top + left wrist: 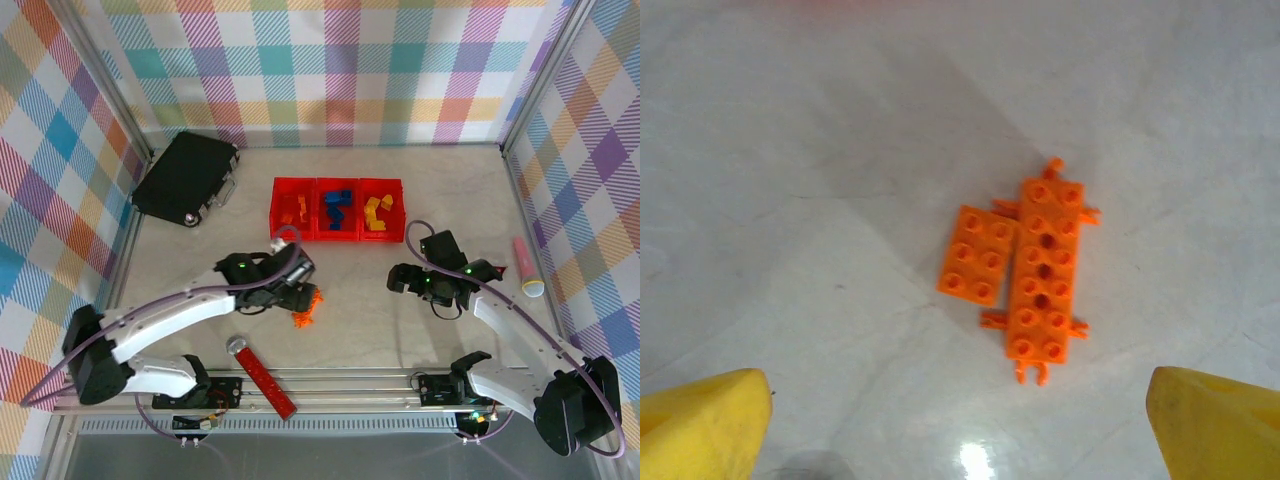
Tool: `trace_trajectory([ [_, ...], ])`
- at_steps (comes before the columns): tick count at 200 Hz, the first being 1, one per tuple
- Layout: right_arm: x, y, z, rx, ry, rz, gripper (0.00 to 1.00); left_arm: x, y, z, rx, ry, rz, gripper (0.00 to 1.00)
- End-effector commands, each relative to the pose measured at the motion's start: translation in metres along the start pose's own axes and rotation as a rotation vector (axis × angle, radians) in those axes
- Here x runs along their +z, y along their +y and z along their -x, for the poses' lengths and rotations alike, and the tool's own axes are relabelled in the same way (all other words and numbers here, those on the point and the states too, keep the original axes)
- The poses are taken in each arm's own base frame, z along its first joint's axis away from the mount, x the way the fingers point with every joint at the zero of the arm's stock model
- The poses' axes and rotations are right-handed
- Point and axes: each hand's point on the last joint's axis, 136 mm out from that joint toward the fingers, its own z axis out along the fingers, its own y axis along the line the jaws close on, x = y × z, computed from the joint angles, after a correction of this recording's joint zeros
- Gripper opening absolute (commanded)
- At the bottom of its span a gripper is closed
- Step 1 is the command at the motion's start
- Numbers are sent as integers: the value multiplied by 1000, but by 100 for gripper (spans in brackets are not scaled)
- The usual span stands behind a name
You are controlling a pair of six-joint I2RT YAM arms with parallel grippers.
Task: Sort the legos into containers by color
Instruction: Pick up the lego from the middle-left of the table.
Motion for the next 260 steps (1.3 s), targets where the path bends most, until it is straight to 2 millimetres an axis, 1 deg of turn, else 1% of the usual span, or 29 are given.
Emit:
trace_trajectory([
  [1,-2,2,1,18,-2,16,95,4,-14,-10,27,67,46,94],
  [39,-6,-2,-3,9,-4,8,95,24,-49,-22,43,155,-5,92],
  [62,-7,-4,-4,4,-3,1,95,34,-59,-29,46,184,-43,92],
  [109,-6,-3,-3,12,-2,4,95,47,-84,-34,62,230,-145,90],
  [132,-7,-2,-3,11,-3,3,95,55,-80,-37,18,256,-138,88],
  [165,-10,-3,-2,5,-9,-2,95,64,-63,-41,-60,288,-110,84],
  [189,-9,-3,-2,9,-9,-1,95,68,-54,-43,-63,305,-63,83],
  [215,-8,-1,-1,13,-5,4,95,75,-48,-52,-61,326,-36,82],
  [260,-8,-3,-2,11,-5,-2,95,83,-40,-60,-106,354,-32,78],
])
